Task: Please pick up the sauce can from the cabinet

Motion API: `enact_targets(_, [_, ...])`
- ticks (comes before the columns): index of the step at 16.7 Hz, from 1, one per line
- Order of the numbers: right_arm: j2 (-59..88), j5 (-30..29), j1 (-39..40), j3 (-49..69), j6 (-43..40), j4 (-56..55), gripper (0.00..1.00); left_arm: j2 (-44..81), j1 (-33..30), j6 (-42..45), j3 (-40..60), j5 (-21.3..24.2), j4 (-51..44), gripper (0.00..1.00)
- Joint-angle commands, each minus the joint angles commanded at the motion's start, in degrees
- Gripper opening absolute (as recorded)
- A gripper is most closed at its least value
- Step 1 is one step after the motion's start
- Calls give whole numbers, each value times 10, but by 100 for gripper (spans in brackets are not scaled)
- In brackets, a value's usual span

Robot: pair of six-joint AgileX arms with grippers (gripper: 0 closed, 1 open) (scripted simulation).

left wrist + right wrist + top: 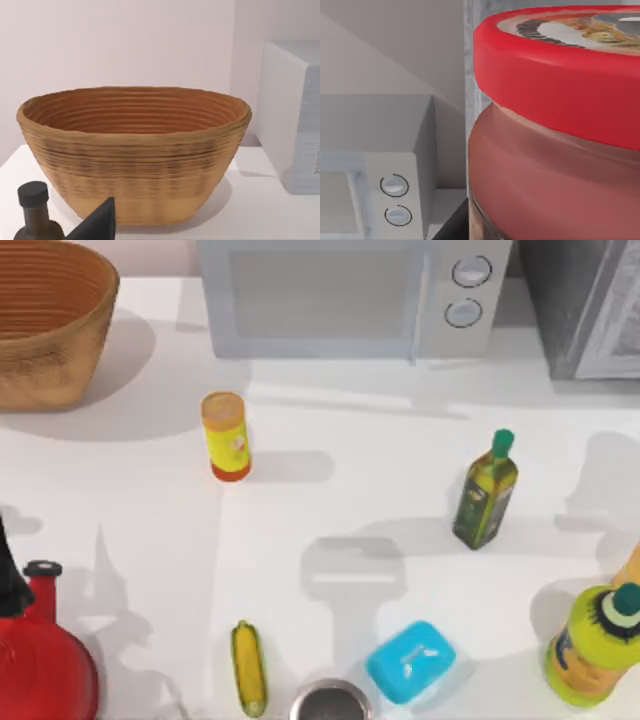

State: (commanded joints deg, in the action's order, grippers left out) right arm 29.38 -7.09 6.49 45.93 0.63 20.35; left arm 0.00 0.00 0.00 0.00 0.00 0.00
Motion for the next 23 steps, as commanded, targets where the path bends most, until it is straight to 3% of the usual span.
enact_targets(5, [-172,40,-37,-283,-3,-121,0,0,0,0,0,0,0,100])
enact_targets(9, [-264,63,-58,-419,-5,-184,0,0,0,0,0,0,0,100])
enact_targets(23, [-248,73,-50,-461,-11,-253,0,0,0,0,0,0,0,100])
